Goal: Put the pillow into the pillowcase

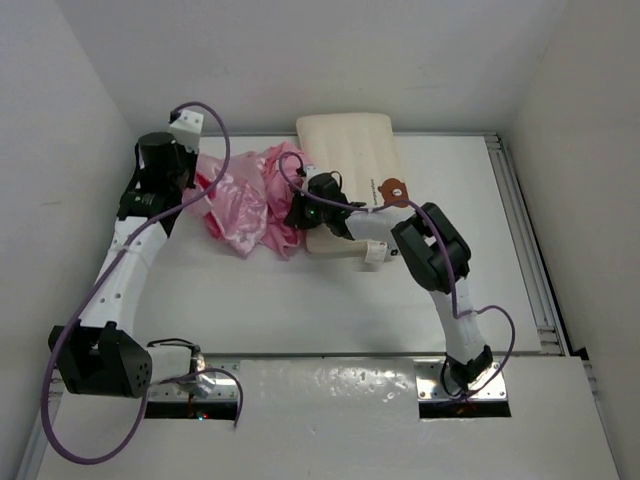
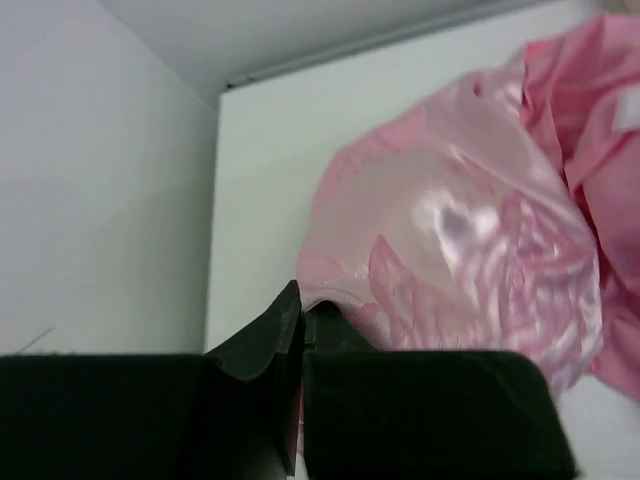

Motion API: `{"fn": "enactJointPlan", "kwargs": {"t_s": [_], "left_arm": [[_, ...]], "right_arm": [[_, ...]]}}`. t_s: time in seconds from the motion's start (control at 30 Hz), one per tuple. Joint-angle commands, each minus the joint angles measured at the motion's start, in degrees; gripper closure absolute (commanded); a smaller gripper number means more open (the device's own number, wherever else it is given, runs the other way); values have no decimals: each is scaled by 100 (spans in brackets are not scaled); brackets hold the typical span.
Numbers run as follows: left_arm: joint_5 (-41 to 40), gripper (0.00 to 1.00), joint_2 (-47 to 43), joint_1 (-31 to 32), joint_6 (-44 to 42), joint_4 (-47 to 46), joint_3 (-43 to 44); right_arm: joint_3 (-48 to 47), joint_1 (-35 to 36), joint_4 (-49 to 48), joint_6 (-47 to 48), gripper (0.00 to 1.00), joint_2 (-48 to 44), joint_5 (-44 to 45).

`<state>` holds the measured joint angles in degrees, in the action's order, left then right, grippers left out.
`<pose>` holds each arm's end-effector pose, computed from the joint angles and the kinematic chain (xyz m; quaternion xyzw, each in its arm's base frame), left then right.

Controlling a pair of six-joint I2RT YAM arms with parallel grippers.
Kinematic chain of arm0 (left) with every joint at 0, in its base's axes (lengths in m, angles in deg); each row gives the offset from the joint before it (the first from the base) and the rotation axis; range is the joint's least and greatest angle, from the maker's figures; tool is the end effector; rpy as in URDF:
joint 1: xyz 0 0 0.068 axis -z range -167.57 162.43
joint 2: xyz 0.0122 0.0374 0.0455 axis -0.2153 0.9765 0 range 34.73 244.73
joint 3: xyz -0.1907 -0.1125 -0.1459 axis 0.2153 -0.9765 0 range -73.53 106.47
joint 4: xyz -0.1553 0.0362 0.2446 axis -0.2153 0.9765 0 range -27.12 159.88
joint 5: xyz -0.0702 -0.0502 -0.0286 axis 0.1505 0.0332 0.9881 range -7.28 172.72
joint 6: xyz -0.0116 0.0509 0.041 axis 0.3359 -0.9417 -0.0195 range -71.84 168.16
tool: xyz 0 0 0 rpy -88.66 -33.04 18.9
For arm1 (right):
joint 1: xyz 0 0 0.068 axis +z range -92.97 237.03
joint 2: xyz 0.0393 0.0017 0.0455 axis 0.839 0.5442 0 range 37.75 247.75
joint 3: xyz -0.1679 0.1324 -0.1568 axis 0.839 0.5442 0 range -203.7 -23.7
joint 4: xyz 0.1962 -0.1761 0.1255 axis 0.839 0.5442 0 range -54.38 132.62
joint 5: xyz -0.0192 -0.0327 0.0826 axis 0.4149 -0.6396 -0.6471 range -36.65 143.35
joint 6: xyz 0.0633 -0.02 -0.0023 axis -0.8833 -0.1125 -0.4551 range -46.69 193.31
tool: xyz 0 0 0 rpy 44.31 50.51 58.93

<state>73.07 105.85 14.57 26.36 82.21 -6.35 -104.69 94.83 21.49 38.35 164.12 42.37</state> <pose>0.3337 -0.0037 0.3469 0.1274 0.8238 0.1627 0.5279 0.4021 0.3245 0.0992 -0.0684 0.8660 0.3567 0.3437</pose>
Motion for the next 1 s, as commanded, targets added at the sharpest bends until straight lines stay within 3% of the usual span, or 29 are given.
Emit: {"fn": "enactJointPlan", "kwargs": {"t_s": [0.0, 0.5, 0.73, 0.83, 0.93, 0.97], "left_arm": [[-730, 100, 34, -37, 290, 167, 541], [-2163, 100, 192, -72, -235, -183, 1649], [-2771, 100, 307, -396, -624, -536, 1685], [-2779, 100, 377, -836, -624, -589, 1597], [-2858, 99, 483, -1337, -483, -466, 1737], [-2858, 85, 439, -1503, -413, -387, 1746]], "right_arm": [[267, -150, -107, -142, 100, -243, -238], [2719, -984, -1452, -239, 100, -3038, 70], [3247, -1258, -891, 305, 100, -3785, 44], [3221, -1161, -443, 840, 100, -3830, -622], [3203, -986, -283, 1428, 100, -3944, -2115], [3230, -829, -362, 1526, 100, -3996, -2728]]}}
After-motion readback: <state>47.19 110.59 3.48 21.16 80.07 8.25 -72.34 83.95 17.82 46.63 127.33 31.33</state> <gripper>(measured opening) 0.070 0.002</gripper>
